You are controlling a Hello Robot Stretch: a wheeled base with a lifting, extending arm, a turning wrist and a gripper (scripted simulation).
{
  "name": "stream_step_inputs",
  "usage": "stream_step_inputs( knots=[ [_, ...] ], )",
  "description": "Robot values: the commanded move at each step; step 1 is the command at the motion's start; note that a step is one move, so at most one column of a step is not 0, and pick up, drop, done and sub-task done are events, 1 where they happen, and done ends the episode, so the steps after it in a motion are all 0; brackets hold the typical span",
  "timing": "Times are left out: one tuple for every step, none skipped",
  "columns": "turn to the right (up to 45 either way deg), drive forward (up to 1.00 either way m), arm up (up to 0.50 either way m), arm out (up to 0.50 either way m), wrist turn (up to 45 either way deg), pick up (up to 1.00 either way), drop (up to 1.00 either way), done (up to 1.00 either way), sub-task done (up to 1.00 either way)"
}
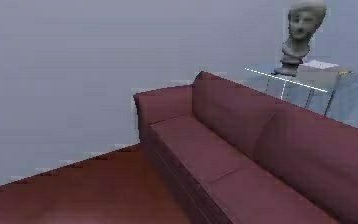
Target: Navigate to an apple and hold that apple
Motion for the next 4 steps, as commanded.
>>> stream_step_inputs(
  knots=[
    [45.0,0.0,0.0,0.0,0.0,0.0,0.0,0.0,0.0],
    [45.0,0.0,0.0,0.0,0.0,0.0,0.0,0.0,0.0],
    [45.0,0.0,0.0,0.0,0.0,0.0,0.0,0.0,0.0],
    [3.0,0.0,0.0,0.0,0.0,0.0,0.0,0.0,0.0]
  ],
)
